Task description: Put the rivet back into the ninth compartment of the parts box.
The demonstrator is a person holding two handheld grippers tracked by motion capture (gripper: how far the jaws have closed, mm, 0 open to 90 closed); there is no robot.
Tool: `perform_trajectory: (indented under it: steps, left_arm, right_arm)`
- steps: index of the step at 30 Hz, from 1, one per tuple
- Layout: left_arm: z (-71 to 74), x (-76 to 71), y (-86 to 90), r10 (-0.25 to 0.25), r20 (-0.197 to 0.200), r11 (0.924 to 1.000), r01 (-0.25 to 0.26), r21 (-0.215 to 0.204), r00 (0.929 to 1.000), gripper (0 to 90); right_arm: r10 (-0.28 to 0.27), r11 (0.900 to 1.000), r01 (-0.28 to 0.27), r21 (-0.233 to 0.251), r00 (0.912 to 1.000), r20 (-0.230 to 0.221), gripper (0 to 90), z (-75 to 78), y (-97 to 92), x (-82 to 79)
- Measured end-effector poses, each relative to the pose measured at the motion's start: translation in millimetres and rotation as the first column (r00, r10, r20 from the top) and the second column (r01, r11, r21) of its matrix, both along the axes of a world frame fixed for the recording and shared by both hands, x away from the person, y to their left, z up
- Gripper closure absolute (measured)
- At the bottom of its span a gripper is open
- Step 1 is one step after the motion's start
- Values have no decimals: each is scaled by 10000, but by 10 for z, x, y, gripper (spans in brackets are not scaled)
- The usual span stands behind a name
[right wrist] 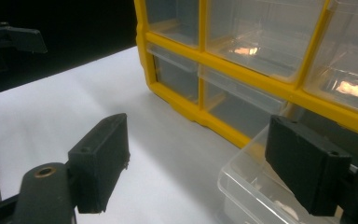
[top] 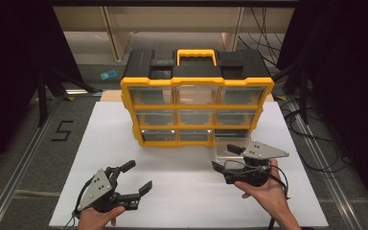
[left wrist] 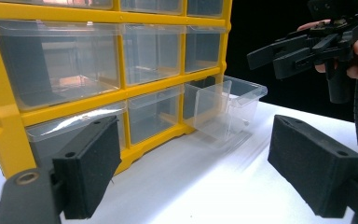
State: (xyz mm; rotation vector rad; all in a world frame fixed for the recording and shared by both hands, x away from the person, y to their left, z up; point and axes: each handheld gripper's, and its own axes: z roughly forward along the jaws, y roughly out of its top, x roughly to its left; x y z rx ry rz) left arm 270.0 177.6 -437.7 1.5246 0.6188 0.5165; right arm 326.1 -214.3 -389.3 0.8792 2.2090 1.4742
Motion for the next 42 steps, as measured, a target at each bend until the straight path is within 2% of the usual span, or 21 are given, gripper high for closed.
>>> perform_trajectory:
  steps: [1,2,10,12,14,16,18,19,24,26,30,32,33,35,38,40,42]
  left_arm:
    - [-1,5,-3,-59,59,10000,60,-53,10000,165]
    - [4,-6,3,22,-21,10000,-22,56,10000,165]
    - [4,-3,7,23,-23,10000,-23,77,10000,165]
    - [4,-4,7,23,-30,10000,-23,65,10000,165]
    - [3,-3,7,27,-29,10000,-27,83,10000,164]
    - [2,-5,4,9,-34,10000,-9,79,10000,164]
    - [-1,10,2,-110,129,9999,110,33,9999,163]
    - [2,-5,5,1,-37,10000,-1,98,10000,163]
    - [1,-4,3,-12,-39,10000,12,81,10000,159]
    - [1,-3,4,-21,-24,9999,22,121,10000,159]
    - [1,-3,7,-10,-43,10000,10,77,10000,159]
    - [0,-4,6,-7,-63,10000,7,69,10000,159]
    - [0,-4,5,-12,-63,10000,13,65,10000,159]
    - [0,-5,4,-11,-63,10000,11,72,10000,159]
    - [0,-5,5,-14,-73,10000,15,75,10000,159]
    - [-1,-5,5,-28,-74,10000,29,93,10000,159]
    - [-3,-8,5,-35,-85,10000,36,86,10000,159]
  right_arm:
    - [-35,10000,35,26,9999,132,225,-6,-7,-1]
    - [-74,9999,73,117,9999,130,225,-12,-4,-8]
    - [39,9997,-44,260,9998,191,216,-54,-11,-39]
    - [145,9998,-146,131,9999,85,186,-63,-9,-54]
    - [158,9999,-158,21,9996,240,175,-72,2,-63]
    - [232,9997,-233,73,9996,130,175,-79,19,-83]
    - [198,9998,-201,90,9994,293,168,-84,21,-93]
    - [276,9995,-279,111,9993,243,167,-85,22,-101]
    - [445,9985,-456,317,9984,346,162,-120,22,-117]
    - [487,9981,-493,380,9987,163,161,-132,20,-140]
    - [371,9985,-379,384,9990,234,161,-152,-14,-153]
    - [325,9977,-337,595,9992,215,161,-172,-20,-154]
    - [262,9979,-282,584,9990,353,161,-178,-32,-151]
    - [273,9976,-278,641,9996,84,161,-184,-49,-174]
    - [335,9963,-341,787,9994,90,161,-206,-56,-186]
    - [313,9972,-316,675,9995,58,161,-208,-74,-201]
    - [327,9958,-332,852,9994,82,161,-224,-79,-214]
